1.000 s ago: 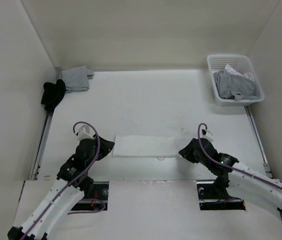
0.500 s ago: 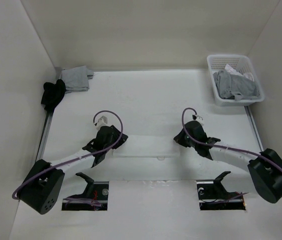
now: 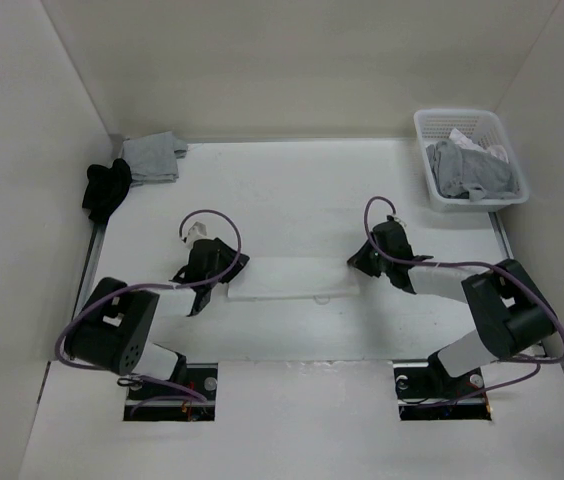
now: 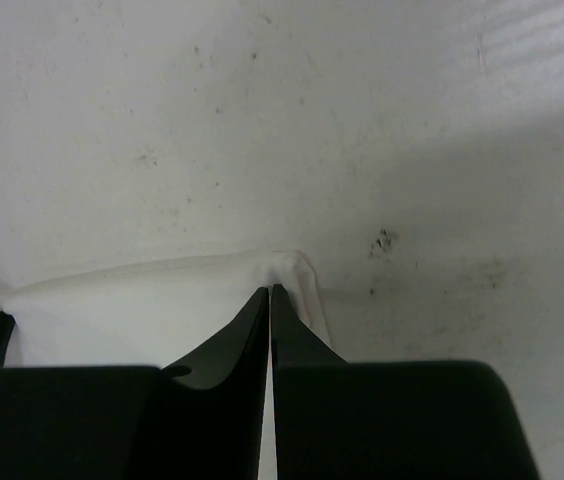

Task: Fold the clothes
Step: Fold the tank top

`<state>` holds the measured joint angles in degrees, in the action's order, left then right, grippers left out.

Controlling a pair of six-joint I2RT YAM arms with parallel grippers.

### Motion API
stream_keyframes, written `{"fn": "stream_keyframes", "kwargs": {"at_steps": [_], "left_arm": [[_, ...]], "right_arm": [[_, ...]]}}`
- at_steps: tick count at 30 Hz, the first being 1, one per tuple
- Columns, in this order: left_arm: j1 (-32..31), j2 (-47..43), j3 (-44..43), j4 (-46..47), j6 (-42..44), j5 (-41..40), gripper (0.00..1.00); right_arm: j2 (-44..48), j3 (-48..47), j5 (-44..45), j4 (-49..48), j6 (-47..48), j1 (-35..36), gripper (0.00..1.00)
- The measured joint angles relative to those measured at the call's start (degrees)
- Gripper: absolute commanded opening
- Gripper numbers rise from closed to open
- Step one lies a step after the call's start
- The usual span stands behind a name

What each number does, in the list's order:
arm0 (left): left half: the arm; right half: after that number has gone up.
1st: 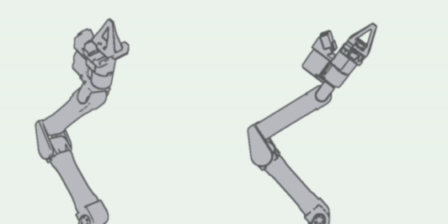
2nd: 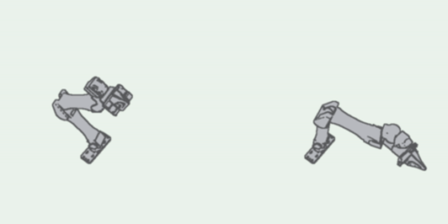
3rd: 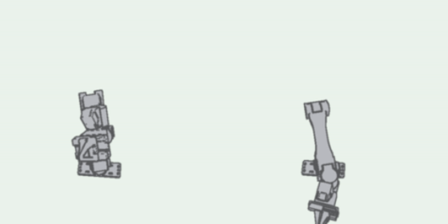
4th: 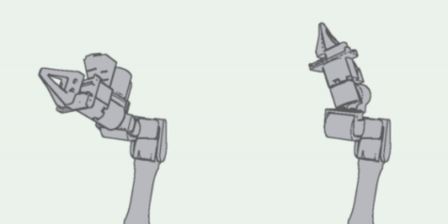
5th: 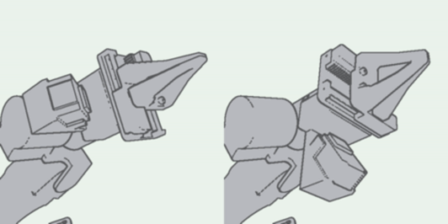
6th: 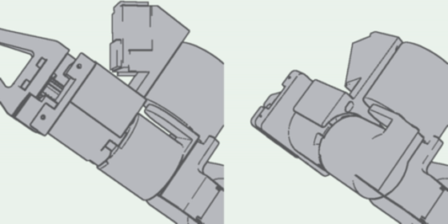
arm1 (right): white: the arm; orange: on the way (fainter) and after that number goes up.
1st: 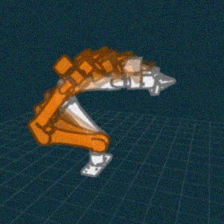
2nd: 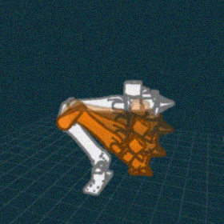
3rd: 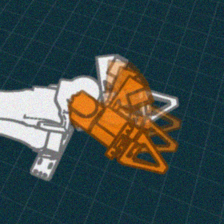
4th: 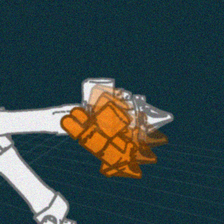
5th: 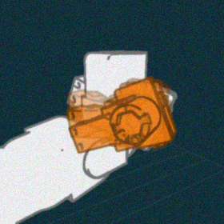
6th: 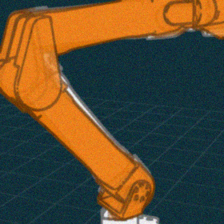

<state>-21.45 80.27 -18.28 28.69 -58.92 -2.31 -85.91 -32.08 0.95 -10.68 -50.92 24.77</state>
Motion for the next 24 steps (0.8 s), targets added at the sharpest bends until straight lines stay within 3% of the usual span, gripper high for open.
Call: {"fn": "stream_keyframes", "kwargs": {"at_steps": [3, 9, 12, 18, 24], "left_arm": [[1.62, 4.90, -3.52, 2.23, -0.04, -0.02, 0.24], [2.36, 9.42, -13.55, 3.02, -0.04, -0.20, 0.26], [2.19, 8.09, -15.63, 4.22, 0.02, -0.20, 0.29], [2.47, -3.02, -9.20, 4.09, 0.74, -0.15, 0.30], [2.29, -11.15, -2.16, 1.90, 2.05, 0.55, 0.30]], "right_arm": [[-1.86, -1.66, -1.20, -0.98, 0.15, -1.97, 0.10], [-1.16, -2.93, -3.37, -3.54, 1.03, -5.92, 0.36], [2.16, -2.58, -4.04, -3.91, 1.99, -6.80, 0.43], [11.13, 6.21, -4.85, -6.34, 1.92, -4.90, 0.47], [13.99, 13.11, -5.03, -4.33, 0.07, -2.08, 0.49]]}}
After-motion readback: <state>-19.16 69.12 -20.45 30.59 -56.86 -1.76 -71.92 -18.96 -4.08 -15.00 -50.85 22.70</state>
